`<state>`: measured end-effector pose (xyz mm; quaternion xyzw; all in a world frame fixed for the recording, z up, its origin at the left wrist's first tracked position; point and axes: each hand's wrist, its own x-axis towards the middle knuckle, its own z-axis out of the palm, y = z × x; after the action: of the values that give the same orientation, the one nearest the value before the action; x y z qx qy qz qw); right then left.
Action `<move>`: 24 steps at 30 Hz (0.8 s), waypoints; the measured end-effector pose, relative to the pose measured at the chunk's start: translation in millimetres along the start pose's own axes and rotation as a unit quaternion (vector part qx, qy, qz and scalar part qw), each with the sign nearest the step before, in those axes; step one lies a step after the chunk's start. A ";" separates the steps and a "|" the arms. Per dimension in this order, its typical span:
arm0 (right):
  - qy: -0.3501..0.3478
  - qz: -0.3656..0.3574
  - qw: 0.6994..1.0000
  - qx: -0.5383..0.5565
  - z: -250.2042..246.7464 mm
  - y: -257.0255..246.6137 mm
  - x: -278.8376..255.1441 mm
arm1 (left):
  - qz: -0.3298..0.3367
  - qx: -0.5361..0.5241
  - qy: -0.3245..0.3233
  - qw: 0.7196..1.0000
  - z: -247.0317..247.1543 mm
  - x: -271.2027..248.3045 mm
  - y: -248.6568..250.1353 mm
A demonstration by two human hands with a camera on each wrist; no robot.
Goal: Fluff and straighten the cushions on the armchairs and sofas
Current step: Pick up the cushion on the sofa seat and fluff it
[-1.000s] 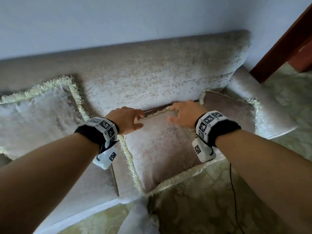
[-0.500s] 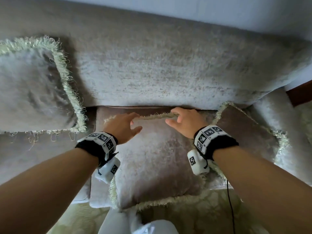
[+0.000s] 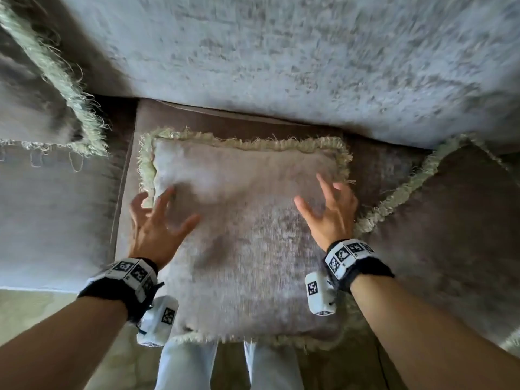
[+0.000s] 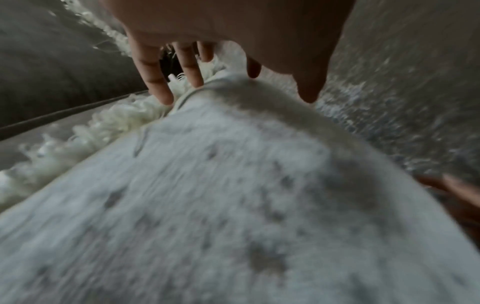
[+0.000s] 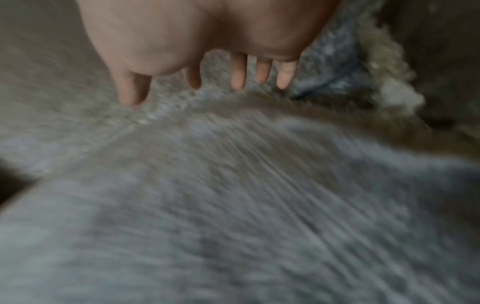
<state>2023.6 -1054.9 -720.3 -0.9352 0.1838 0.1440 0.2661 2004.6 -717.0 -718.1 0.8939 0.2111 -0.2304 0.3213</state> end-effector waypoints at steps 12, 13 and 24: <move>-0.045 0.072 0.989 0.119 26.0 42.0 10.8 | -0.042 -0.100 0.026 0.994 37.4 31.4 -6.4; -0.055 0.079 0.988 0.117 24.1 41.4 9.3 | -0.044 -0.105 0.023 0.993 35.4 33.2 -3.8; -0.097 0.138 0.983 0.078 27.8 36.5 1.4 | -0.022 -0.146 -0.001 0.989 35.9 45.3 -11.2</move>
<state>2004.7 -1068.9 -759.8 -0.8590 0.2949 0.2540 0.3327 2025.3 -722.9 -773.0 0.8323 0.2623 -0.2049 0.4433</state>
